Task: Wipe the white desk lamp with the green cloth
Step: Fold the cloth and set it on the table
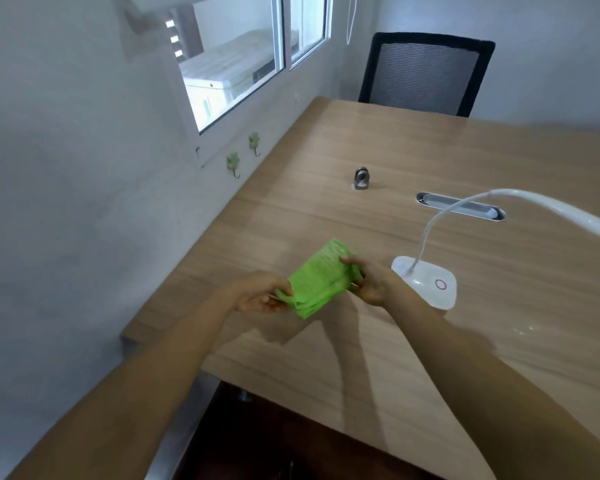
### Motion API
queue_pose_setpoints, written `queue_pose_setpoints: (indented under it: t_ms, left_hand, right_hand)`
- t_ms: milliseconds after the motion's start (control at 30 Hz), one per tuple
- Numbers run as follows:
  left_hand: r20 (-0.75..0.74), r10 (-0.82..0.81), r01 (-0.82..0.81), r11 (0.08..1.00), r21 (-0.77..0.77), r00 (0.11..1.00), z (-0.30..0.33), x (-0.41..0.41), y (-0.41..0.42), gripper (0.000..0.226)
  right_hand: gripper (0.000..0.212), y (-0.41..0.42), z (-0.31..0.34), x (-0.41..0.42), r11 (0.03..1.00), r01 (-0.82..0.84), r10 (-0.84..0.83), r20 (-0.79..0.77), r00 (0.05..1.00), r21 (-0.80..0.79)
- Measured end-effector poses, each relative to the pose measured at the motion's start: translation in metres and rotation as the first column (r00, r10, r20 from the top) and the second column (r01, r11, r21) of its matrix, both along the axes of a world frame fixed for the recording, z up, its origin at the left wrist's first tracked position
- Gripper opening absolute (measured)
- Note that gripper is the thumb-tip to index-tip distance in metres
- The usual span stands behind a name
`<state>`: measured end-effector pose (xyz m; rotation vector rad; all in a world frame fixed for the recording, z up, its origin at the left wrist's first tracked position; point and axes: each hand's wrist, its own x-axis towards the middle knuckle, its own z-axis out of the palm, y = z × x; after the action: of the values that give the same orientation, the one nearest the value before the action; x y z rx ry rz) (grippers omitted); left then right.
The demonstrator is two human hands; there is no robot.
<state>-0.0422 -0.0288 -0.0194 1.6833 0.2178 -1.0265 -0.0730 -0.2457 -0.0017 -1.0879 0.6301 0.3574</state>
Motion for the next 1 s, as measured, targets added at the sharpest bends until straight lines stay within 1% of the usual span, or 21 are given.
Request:
queue_pose_setpoints:
  t_ms: [100,133,167,233,333,367,433,500,567,633,733,800,833,933,967,1000]
  left_hand:
    - [0.017,0.084,-0.085,0.994,0.074,0.996,0.003,0.013,0.015,0.005]
    - [0.036,0.119,-0.122,0.987,0.103,0.992,0.004,0.017,0.018,0.006]
    - [0.058,0.168,-0.174,0.977,0.12,0.984,0.005,0.022,0.02,0.009]
    - [0.101,0.28,-0.291,0.951,0.107,0.955,-0.001,0.036,0.023,0.022]
    - [0.233,0.434,-0.456,0.889,0.046,0.87,-0.013,0.058,0.026,0.047]
    - [0.28,0.471,-0.5,0.865,0.036,0.836,-0.015,0.063,0.026,0.049]
    - [0.398,0.5,-0.562,0.826,0.049,0.769,-0.017,0.072,0.022,0.041]
    - [0.489,0.447,-0.556,0.826,0.096,0.749,-0.017,0.08,0.017,0.036]
    - [0.541,0.359,-0.509,0.847,0.155,0.761,-0.02,0.085,0.014,0.034]
    - [0.574,0.227,-0.433,0.866,0.25,0.786,-0.021,0.088,0.013,0.033]
    - [0.621,0.064,-0.357,0.862,0.359,0.781,-0.027,0.089,0.013,0.03]
    - [0.63,-0.016,-0.319,0.852,0.415,0.777,-0.03,0.09,0.016,0.029]
    - [0.625,-0.044,-0.306,0.844,0.441,0.779,-0.031,0.092,0.017,0.034]
    - [0.608,-0.128,-0.288,0.793,0.537,0.783,-0.027,0.097,0.014,0.062]
    - [0.625,-0.165,-0.298,0.768,0.567,0.763,-0.023,0.097,0.01,0.065]
    - [0.66,-0.203,-0.326,0.742,0.585,0.724,-0.019,0.096,0.005,0.064]
  right_hand:
    - [0.011,0.008,-0.007,0.009,0.985,-0.096,0.094,-0.023,0.995,-0.147]
    - [0.013,0.012,-0.01,0.011,0.977,-0.122,0.117,-0.037,0.992,-0.174]
    - [0.015,0.015,-0.014,0.015,0.973,-0.132,0.124,-0.049,0.991,-0.19]
    - [0.02,0.022,-0.022,0.02,0.967,-0.114,0.1,-0.07,0.993,-0.227]
    - [0.022,0.034,-0.029,0.029,0.951,-0.108,0.08,-0.103,0.991,-0.291]
    - [0.022,0.038,-0.03,0.032,0.944,-0.113,0.081,-0.117,0.99,-0.309]
    - [0.022,0.045,-0.034,0.04,0.945,-0.104,0.067,-0.128,0.99,-0.31]
    - [0.025,0.051,-0.04,0.049,0.943,-0.064,0.024,-0.123,0.992,-0.325]
    - [0.032,0.053,-0.048,0.058,0.912,-0.02,-0.028,-0.112,0.993,-0.41]
    - [0.033,0.055,-0.056,0.065,0.859,0.013,-0.075,-0.1,0.992,-0.512]
    - [0.031,0.054,-0.067,0.07,0.773,-0.027,-0.05,-0.104,0.993,-0.633]
    - [0.031,0.054,-0.064,0.067,0.781,-0.031,-0.029,-0.085,0.996,-0.624]
    - [0.031,0.055,-0.061,0.064,0.793,-0.037,-0.012,-0.076,0.997,-0.608]
    - [0.026,0.051,-0.053,0.057,0.795,-0.029,0.036,0.0,0.999,-0.606]
    - [0.022,0.047,-0.05,0.053,0.774,-0.019,0.059,0.043,0.997,-0.632]
    - [0.016,0.041,-0.047,0.047,0.73,-0.013,0.098,0.086,0.991,-0.683]
